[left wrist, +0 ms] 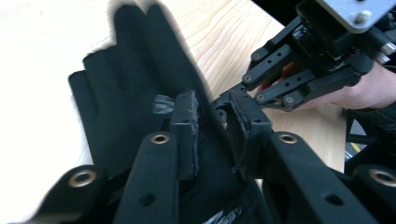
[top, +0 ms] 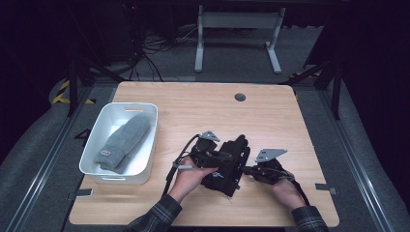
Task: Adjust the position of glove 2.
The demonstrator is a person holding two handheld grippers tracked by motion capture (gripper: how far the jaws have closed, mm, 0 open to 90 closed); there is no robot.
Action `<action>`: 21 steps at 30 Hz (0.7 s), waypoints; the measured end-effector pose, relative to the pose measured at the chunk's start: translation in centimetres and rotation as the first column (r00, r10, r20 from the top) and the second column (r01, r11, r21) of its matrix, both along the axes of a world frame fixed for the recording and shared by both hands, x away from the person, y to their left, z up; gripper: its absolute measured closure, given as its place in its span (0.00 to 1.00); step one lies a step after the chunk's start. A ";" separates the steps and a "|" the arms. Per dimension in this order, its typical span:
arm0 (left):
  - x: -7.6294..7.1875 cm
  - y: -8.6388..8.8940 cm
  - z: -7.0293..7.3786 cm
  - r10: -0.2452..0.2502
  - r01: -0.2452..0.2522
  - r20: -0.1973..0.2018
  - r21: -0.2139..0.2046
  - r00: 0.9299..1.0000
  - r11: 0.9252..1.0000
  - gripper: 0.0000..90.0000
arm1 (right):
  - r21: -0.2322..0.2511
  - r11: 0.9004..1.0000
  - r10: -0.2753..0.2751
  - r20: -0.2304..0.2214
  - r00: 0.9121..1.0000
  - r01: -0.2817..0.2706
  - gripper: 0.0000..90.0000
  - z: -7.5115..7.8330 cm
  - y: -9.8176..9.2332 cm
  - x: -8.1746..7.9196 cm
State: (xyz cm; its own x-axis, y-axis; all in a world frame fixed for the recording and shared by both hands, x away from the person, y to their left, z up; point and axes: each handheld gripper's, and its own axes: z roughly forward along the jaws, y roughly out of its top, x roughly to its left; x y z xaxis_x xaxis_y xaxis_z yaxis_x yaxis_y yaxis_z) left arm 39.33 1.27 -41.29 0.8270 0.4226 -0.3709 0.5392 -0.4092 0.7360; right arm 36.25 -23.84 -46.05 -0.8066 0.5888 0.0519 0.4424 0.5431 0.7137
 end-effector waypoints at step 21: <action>-3.5 -3.8 -3.0 -0.149 0.153 -0.038 0.132 0.988 0.979 0.99 | 0.004 0.979 -0.203 0.062 0.977 0.203 0.43 0.2 -4.5 0.7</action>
